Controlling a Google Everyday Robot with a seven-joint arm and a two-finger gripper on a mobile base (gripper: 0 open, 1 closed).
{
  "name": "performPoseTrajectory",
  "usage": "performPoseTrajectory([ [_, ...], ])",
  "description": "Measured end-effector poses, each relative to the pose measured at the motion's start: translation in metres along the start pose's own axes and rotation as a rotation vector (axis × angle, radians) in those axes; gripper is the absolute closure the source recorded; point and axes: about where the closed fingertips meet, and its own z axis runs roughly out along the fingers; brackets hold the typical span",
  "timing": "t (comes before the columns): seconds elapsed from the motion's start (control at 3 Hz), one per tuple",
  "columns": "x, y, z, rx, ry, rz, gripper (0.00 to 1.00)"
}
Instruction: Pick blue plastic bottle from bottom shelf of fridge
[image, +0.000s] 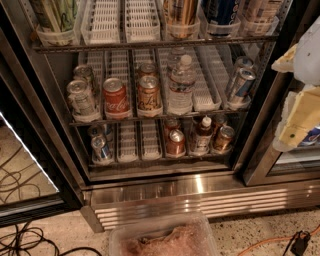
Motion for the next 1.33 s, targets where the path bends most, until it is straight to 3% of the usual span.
performPoseTrajectory([
  [0.33, 0.0, 0.001, 0.006, 0.005, -0.003, -0.002, 0.0],
  [1.0, 0.012, 0.026, 0.102, -0.157, -0.116, 0.113, 0.0],
  [1.33, 0.026, 0.037, 0.144, -0.173, -0.228, 0.278, 0.0],
])
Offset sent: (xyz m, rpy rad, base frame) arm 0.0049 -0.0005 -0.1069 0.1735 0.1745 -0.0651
